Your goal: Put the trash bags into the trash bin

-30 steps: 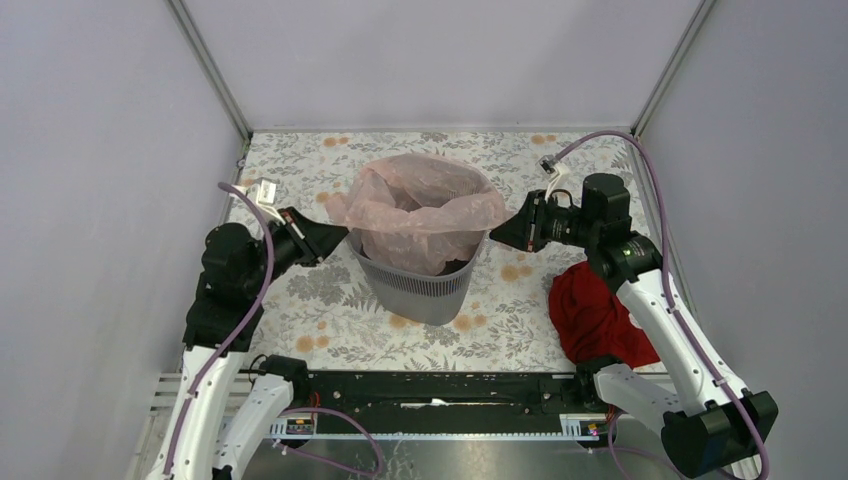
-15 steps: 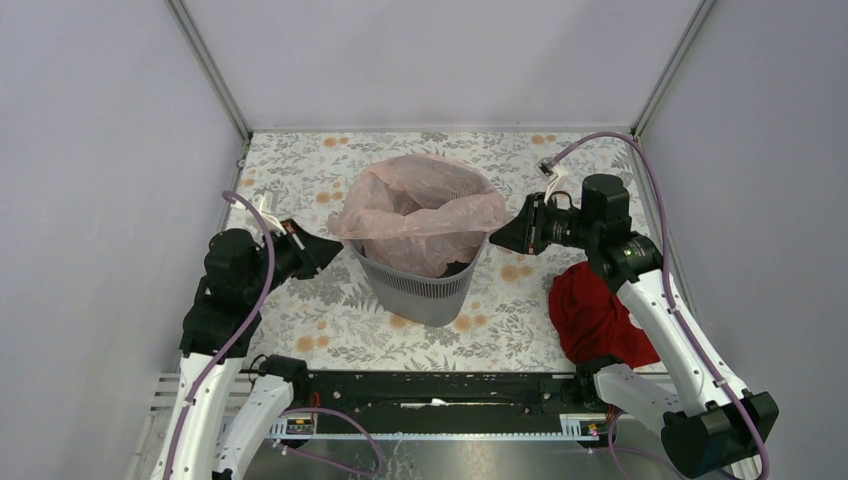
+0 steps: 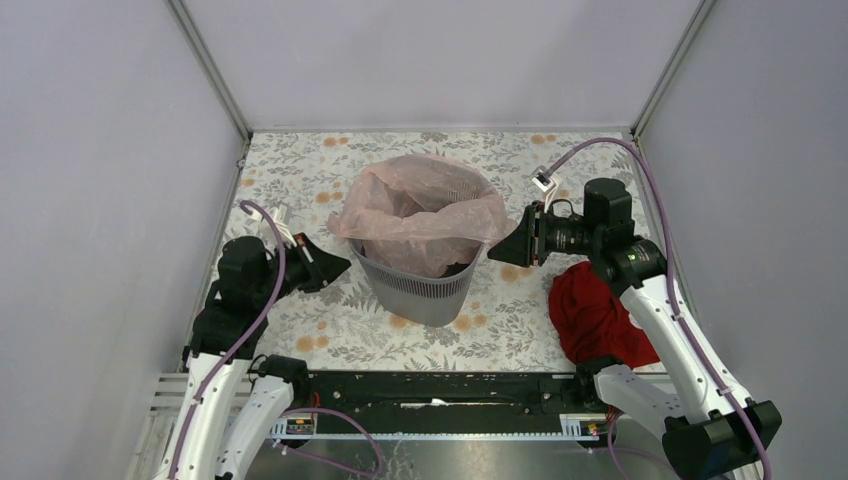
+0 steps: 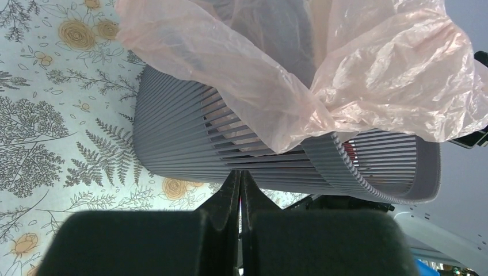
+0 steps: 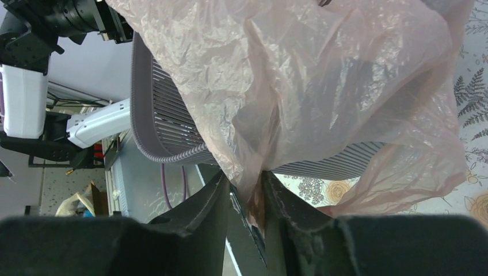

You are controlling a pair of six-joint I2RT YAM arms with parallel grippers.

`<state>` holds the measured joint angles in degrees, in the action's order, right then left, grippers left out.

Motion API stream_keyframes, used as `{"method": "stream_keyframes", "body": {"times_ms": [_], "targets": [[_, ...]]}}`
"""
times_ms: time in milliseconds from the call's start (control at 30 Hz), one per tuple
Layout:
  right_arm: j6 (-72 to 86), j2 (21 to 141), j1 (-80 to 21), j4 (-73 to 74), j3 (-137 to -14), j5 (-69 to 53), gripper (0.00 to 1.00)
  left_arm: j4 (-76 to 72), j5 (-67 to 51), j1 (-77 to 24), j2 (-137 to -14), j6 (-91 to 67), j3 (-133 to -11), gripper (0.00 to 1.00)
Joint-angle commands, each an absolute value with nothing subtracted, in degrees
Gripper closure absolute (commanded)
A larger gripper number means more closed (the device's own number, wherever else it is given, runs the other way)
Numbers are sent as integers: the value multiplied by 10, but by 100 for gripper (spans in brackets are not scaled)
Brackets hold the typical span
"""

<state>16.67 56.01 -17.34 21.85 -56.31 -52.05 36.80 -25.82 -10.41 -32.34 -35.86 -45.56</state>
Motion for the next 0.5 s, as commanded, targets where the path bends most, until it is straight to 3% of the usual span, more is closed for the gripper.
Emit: {"method": "stream_keyframes", "body": {"times_ms": [0, 100, 267, 367, 467], "targets": [[152, 544, -175, 227, -580, -534, 64, 376, -228, -103, -312, -344, -493, 94], [148, 543, -175, 234, -582, -517, 60, 412, -169, -103, -314, -337, -538, 69], [144, 546, -175, 239, -585, -510, 59, 428, -138, -103, -298, -366, -579, 40], [143, 549, -174, 240, -589, -510, 59, 405, -135, -103, -305, -383, -589, 30], [143, 550, -174, 240, -591, -512, 59, 375, -144, -103, -333, -404, -597, 30]]}}
